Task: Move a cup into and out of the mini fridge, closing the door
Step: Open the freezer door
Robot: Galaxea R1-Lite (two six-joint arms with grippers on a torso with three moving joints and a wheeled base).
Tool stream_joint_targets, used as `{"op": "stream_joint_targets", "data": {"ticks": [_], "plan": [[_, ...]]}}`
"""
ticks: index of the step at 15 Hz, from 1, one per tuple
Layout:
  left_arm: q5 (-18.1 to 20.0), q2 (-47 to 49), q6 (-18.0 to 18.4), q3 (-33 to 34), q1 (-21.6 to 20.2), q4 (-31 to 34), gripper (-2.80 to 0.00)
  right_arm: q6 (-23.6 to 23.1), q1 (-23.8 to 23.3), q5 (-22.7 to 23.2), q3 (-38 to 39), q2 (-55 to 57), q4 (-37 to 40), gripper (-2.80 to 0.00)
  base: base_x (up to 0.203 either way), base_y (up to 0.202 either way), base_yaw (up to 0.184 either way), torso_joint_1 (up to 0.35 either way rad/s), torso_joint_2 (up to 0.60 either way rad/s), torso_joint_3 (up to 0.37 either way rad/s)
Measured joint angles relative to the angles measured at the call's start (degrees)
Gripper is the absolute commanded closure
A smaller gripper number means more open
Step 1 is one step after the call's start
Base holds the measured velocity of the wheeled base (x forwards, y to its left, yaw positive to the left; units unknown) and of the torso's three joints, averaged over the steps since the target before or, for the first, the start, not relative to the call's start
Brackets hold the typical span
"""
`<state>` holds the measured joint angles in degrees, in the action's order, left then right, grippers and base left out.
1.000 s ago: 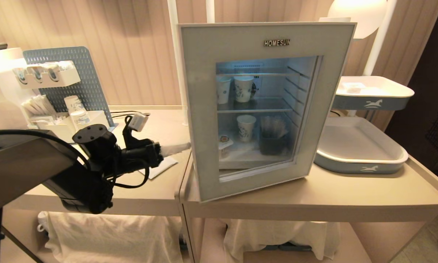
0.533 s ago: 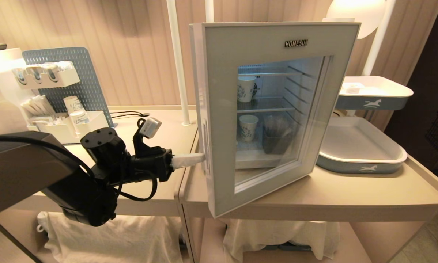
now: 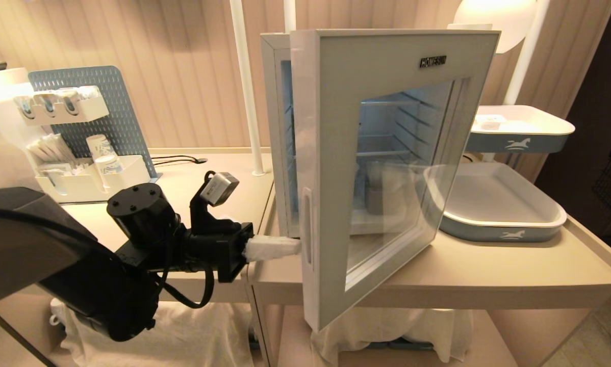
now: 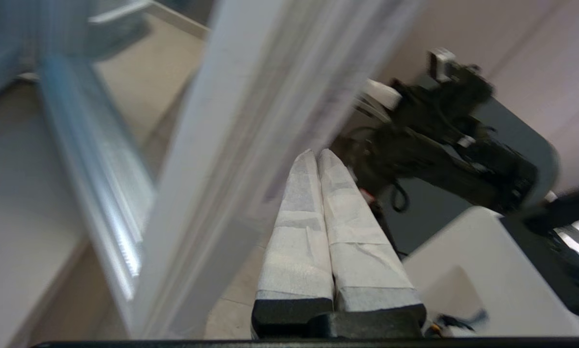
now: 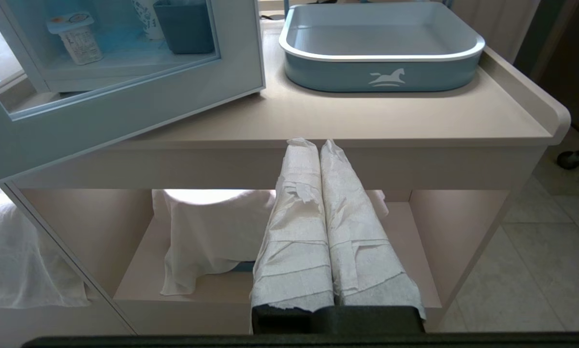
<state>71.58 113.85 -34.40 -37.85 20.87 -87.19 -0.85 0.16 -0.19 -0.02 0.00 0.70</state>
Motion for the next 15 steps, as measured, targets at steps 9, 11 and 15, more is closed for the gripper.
{"op": "stream_joint_targets", "data": {"ticks": [9, 11, 15], "plan": [[-17.78, 2.34, 1.73, -11.51, -6.30, 9.65, 0.00, 0.00, 0.02, 0.03, -0.02, 0.00, 0.01, 0.00, 0.000, 0.000, 0.000, 0.000, 0.00, 0.000], [-26.85, 2.38, 9.46, -13.02, -3.70, 18.29, 0.00, 0.01, -0.02, 0.03, 0.02, 0.00, 0.01, 0.00, 0.000, 0.000, 0.000, 0.000, 0.00, 0.000], [-40.48, 1.61, 21.56, -11.36, 4.36, 29.20, 0.00, 0.03, 0.00, 0.03, 0.02, 0.00, 0.01, 0.00, 0.000, 0.000, 0.000, 0.000, 0.00, 0.000]]}}
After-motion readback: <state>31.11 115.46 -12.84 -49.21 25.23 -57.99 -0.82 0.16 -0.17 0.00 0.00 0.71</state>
